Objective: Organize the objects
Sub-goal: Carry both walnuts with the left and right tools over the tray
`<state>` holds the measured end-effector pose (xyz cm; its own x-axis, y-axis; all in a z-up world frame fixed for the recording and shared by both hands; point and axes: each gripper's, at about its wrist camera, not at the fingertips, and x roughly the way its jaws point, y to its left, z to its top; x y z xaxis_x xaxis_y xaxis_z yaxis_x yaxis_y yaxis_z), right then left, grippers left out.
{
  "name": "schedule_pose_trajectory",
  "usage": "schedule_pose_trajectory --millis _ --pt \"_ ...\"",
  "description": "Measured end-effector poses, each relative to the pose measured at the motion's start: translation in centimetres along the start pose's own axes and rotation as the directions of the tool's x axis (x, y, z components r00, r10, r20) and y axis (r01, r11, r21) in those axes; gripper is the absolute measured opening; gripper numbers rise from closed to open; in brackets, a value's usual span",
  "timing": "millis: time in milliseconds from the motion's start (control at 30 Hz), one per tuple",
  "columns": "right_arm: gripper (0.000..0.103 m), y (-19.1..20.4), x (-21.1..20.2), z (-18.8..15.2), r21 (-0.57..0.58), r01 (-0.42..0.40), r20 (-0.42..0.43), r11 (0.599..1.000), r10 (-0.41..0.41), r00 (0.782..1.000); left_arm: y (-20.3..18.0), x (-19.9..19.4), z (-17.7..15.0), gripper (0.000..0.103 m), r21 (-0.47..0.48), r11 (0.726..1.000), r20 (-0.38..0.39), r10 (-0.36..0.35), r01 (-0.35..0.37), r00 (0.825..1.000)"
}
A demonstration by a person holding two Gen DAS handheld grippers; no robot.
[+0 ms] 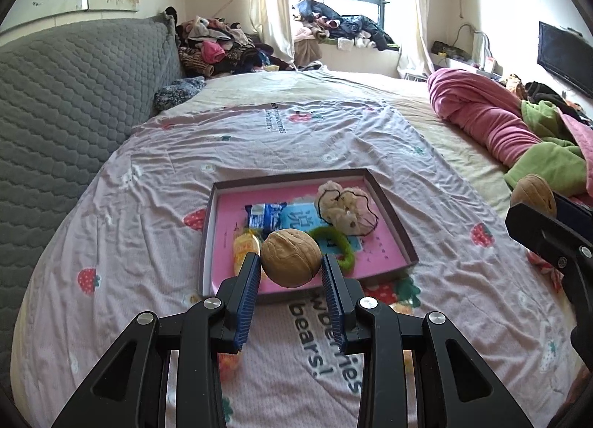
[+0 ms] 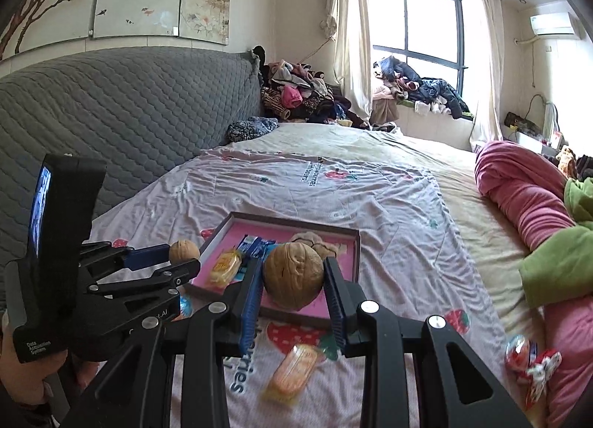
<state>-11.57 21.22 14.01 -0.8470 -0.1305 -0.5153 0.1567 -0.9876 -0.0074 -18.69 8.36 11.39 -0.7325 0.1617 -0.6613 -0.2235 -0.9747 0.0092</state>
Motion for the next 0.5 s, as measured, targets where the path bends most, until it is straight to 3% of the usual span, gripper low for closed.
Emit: schedule_pose_trajectory --millis 500 --pt "0.033 -0.6 5.0 1.9 -0.035 -0.021 0.034 0.999 0.023 0.999 0.2 6.2 2.1 0.035 -0.003 1.000 -0.003 0.001 -0.001 1.000"
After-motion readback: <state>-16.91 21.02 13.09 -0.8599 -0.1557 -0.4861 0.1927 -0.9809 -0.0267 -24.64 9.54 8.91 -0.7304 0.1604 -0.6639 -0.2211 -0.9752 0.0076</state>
